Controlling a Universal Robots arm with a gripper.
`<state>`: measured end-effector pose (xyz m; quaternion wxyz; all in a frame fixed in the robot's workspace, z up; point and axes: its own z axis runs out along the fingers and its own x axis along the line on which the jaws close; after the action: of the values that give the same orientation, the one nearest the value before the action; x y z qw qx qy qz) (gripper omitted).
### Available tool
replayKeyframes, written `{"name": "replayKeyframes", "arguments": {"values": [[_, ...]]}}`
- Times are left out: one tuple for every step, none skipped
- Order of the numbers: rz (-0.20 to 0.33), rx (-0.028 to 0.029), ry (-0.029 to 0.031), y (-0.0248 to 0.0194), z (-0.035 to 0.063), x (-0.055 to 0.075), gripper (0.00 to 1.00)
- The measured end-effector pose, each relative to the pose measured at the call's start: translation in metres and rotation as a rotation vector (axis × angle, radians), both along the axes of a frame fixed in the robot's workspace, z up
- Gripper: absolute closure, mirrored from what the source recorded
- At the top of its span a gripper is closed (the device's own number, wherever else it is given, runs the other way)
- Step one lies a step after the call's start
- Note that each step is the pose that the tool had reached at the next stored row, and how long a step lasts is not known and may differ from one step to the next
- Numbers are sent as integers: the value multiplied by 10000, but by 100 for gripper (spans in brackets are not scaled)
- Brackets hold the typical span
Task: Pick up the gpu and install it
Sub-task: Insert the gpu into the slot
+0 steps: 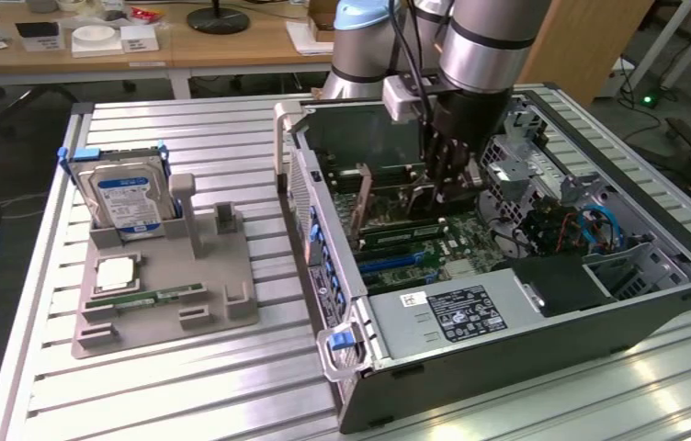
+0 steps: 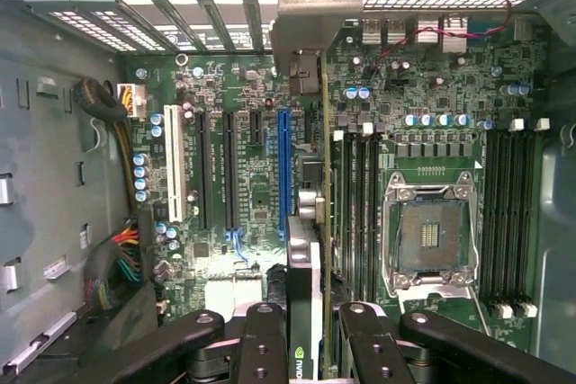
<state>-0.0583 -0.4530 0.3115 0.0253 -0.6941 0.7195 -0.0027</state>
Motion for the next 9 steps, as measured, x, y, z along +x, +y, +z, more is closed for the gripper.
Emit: {"name": "replayKeyframes", "arguments": {"values": [[0,-2,-1,-3,-2,0,73],[0,-4,-1,-5,-4,1,73],[0,-7,1,-6,-5,0,73],[0,-7,0,-7,-9,0,73],[0,-8,0,-7,-13,0,73],[1,-7,0,-7,-18,-1,73],[1,-8,0,-7,-23,-6,73],[1,-8,0,-7,-27,-14,73],[1,-9,1,-7,-30,-21,73]]}}
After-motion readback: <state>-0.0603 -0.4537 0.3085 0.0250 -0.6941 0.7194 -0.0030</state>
